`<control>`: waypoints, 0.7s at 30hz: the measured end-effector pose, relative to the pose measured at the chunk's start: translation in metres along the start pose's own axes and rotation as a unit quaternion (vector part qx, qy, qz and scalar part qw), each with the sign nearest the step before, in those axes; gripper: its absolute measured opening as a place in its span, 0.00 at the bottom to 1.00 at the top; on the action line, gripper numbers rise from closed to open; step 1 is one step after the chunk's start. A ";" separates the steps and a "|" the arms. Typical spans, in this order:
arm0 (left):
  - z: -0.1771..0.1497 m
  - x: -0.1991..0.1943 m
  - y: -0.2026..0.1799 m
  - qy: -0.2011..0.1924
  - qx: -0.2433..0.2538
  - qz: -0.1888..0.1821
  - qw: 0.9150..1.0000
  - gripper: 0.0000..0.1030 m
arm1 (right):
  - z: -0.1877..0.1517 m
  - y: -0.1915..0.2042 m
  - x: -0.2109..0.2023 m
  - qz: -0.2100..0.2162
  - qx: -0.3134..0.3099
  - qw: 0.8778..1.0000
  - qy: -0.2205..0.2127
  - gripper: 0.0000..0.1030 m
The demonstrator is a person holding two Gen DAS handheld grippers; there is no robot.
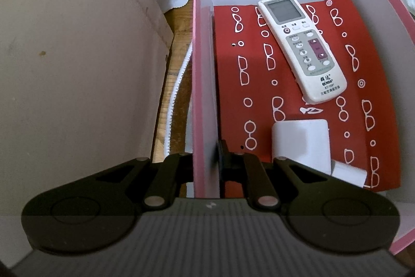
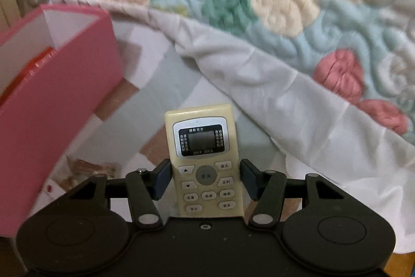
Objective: Organize rigid objects
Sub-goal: 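Grasp the cream TCL remote with the right tool, then carry the cream TCL remote into the box and release it with the right tool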
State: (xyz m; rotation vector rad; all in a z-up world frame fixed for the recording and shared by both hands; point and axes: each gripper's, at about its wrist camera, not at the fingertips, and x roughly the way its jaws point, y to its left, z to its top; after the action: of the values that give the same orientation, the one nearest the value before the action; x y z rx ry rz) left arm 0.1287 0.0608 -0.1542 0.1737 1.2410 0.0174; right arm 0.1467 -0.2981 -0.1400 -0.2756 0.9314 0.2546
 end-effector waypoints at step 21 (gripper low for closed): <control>-0.005 -0.001 0.008 -0.006 -0.007 -0.019 1.000 0.07 | 0.094 0.113 -0.108 0.090 -0.079 0.971 -0.208 0.60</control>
State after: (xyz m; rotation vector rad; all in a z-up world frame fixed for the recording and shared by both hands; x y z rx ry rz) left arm 0.1248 0.0692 -0.1534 0.1381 1.2316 -0.0078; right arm 0.1185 -0.1711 -0.0128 -0.2700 0.5202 0.5338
